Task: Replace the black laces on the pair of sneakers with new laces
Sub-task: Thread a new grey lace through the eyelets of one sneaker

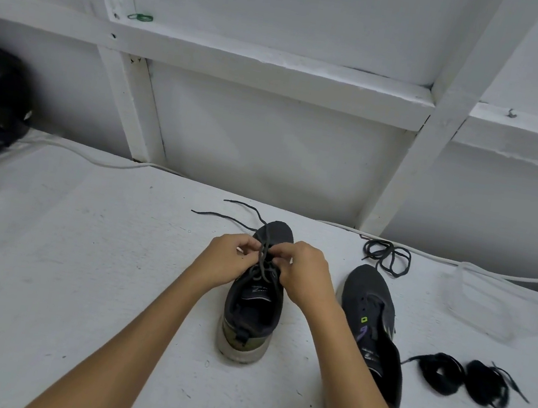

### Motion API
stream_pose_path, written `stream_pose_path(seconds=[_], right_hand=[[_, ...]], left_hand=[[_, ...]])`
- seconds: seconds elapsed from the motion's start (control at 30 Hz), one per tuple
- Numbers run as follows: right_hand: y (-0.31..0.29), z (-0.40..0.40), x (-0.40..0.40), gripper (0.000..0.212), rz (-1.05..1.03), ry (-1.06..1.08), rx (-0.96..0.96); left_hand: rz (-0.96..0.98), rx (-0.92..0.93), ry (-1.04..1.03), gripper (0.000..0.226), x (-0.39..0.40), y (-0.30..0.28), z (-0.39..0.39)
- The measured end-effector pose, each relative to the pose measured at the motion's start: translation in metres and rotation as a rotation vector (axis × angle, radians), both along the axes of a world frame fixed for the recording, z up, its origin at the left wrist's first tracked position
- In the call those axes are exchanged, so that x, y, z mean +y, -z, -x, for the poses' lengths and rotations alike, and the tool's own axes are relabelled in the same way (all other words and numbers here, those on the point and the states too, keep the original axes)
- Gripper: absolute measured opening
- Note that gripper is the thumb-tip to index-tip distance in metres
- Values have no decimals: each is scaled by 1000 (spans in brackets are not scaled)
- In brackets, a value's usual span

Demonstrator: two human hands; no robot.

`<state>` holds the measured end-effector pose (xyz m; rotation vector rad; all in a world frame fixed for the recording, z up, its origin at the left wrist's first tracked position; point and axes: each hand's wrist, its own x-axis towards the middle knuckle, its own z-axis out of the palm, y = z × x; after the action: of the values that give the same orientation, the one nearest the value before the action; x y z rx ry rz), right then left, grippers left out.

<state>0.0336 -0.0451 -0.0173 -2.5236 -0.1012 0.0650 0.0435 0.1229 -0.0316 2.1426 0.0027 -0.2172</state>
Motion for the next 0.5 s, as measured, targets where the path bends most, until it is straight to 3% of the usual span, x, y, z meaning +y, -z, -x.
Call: stream_pose_path(seconds=[0.27,0.5], right_hand=[[3,0,5,11,63,13,-28],[-3,7,-4,15,-180,53,-12]], left_hand=[[-88,-10,-31,15,-4,3,-3],[42,-33,-48,4,6,-2,2]])
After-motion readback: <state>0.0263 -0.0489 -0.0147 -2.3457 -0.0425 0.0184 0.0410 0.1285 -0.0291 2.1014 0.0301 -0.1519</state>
